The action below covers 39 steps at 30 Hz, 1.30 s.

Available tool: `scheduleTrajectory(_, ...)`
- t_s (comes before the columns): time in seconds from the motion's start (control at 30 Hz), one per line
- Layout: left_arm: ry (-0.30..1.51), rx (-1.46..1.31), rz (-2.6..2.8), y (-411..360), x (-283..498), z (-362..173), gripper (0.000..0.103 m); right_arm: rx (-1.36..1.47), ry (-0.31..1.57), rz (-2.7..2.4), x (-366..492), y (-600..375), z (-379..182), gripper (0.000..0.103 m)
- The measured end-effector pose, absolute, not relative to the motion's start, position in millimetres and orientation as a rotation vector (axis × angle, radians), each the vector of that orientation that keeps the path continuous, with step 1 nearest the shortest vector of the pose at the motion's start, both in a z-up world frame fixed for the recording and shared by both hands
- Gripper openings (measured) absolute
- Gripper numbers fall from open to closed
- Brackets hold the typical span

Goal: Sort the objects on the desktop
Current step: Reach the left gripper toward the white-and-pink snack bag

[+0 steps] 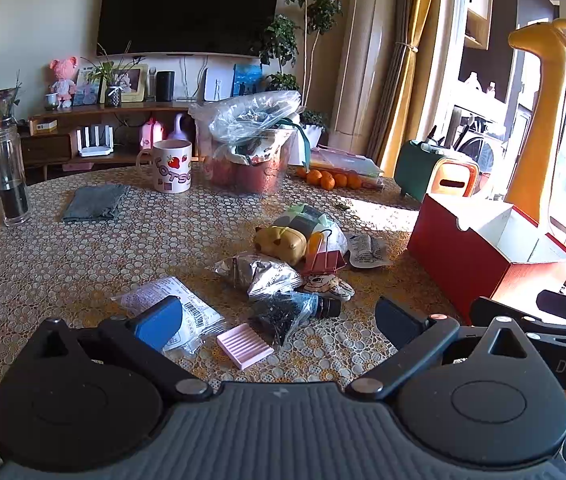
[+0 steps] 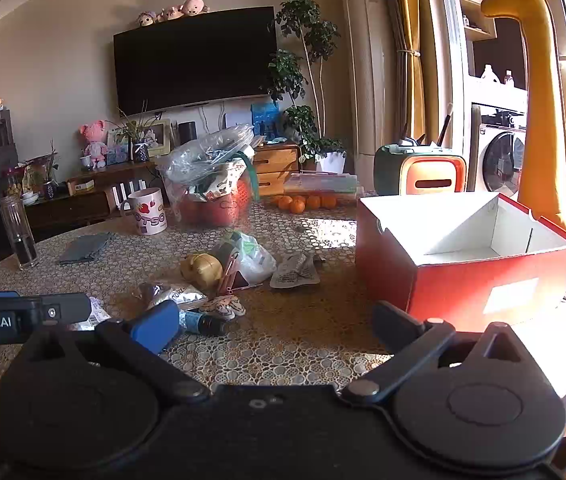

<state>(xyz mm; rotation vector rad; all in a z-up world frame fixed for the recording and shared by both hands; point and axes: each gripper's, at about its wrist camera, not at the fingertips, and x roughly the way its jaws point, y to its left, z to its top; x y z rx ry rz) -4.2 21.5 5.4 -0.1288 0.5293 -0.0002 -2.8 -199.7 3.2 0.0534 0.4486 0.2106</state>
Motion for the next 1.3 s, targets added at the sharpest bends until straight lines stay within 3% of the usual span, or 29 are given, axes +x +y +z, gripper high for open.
scheduleTrajectory(0.9, 0.542, 0.045, -0.02, 71.7, 50.1, -32.5, 0.103, -0.027, 0.466, 0.278, 62.9, -164.2, -12.4, 0.1)
scheduleTrajectory(1.3, 0.626, 0.016, 0.008, 110.8, 85.0, -65.6, 0.103, -0.045, 0.543, 0.254, 104.3, -145.7, -40.1, 0.098)
